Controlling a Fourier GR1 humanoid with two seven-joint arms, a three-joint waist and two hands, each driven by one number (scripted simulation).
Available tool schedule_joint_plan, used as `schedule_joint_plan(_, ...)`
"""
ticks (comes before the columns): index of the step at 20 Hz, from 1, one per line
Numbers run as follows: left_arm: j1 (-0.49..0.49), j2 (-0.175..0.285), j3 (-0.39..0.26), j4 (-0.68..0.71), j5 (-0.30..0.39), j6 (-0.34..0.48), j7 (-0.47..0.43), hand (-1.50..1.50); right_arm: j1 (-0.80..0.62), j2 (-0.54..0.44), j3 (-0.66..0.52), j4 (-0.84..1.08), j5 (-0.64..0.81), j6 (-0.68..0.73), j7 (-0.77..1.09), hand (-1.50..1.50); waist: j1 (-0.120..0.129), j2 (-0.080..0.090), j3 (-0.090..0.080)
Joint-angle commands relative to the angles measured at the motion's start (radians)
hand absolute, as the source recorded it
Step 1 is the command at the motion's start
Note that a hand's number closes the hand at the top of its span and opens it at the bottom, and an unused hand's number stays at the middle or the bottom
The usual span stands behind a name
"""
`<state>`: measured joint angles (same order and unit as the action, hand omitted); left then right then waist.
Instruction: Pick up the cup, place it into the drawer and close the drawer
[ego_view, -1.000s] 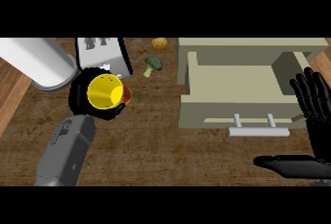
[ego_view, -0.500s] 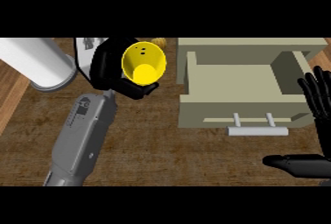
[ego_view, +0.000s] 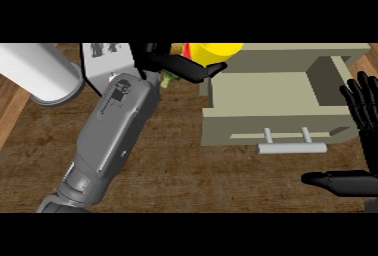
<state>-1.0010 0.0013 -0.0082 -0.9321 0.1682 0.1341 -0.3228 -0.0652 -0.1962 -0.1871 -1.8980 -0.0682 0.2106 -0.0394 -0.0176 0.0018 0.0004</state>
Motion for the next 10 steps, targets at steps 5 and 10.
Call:
schedule_joint_plan(5, -0.218, -0.001, -0.109, 0.249, 0.171, 0.15, 0.032, 1.5, 0.004, 0.01, 0.015, 0.012, 0.01, 0.014, -0.033, -1.5, -0.022, 0.005, 0.0)
schedule_joint_plan(10, -0.27, -0.001, -0.155, 0.39, 0.234, 0.146, -0.011, 1.5, -0.065, 0.029, 0.042, 0.028, 0.042, -0.025, 0.006, -1.5, -0.024, 0.008, 0.0)
